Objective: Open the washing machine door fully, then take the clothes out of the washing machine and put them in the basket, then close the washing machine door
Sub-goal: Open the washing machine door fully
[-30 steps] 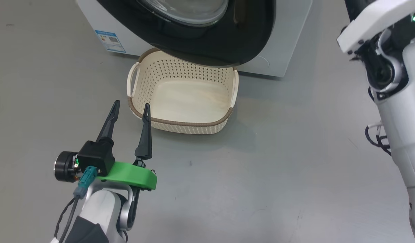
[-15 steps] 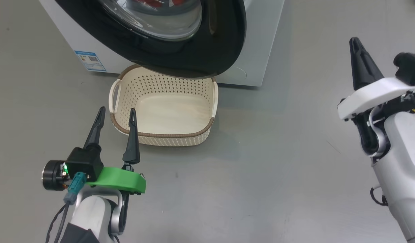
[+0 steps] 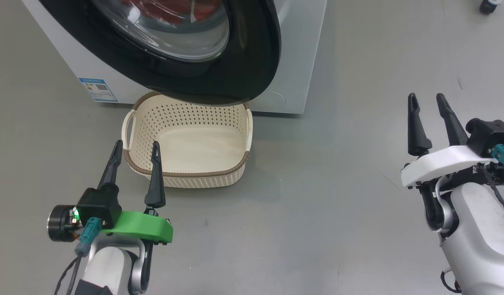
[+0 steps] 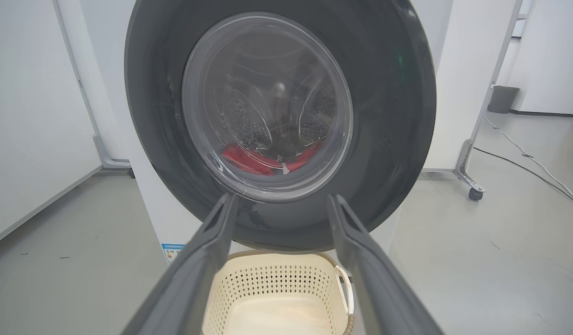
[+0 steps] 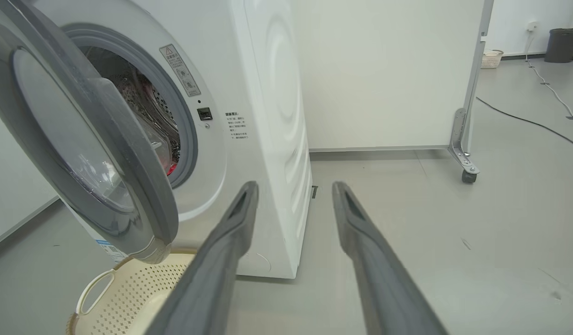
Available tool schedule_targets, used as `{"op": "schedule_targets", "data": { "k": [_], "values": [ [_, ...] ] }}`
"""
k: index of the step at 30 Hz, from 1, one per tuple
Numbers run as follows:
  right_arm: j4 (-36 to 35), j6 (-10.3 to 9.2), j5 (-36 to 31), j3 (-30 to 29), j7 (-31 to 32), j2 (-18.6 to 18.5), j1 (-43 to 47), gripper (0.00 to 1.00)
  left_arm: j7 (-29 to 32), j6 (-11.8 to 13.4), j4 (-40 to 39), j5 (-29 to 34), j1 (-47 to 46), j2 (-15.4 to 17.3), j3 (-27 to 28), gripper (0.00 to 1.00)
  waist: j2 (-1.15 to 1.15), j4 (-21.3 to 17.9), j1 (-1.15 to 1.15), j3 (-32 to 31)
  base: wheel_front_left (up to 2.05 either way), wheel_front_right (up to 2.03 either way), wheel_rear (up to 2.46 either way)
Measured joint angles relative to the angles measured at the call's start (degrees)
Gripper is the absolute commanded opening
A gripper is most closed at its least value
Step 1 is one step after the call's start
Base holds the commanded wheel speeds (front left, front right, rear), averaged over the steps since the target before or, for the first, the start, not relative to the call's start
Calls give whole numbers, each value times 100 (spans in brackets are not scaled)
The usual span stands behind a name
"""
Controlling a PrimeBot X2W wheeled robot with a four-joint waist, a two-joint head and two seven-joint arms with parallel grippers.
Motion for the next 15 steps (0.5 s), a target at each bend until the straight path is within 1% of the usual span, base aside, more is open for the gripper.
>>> {"op": "schedule_targets", "data": {
  "k": [2,4,7,12,13,15],
  "values": [
    [-76,-70,-60,-11,-18,33,114,100,0,-1,2,0,9,0,4,100,0,-11,0,-8,0,0,0],
    [-148,-79,-104,-46,-19,74,228,100,0,-1,3,0,13,0,13,100,0,-22,0,-15,0,0,0],
    [-242,-175,-165,-62,-24,129,381,100,0,-2,12,0,34,1,15,100,0,-37,0,-26,0,0,0],
    [-374,-181,-237,-88,-24,171,550,100,0,-7,44,2,85,1,23,100,0,-59,0,-42,0,0,0],
    [-411,-223,-247,-93,-24,190,586,100,0,-7,52,9,98,1,25,100,0,-64,0,-46,0,0,0],
    [-543,-238,-299,-138,-24,224,654,100,0,-7,66,9,110,1,35,100,0,-74,0,-53,0,0,0]
  ]
}}
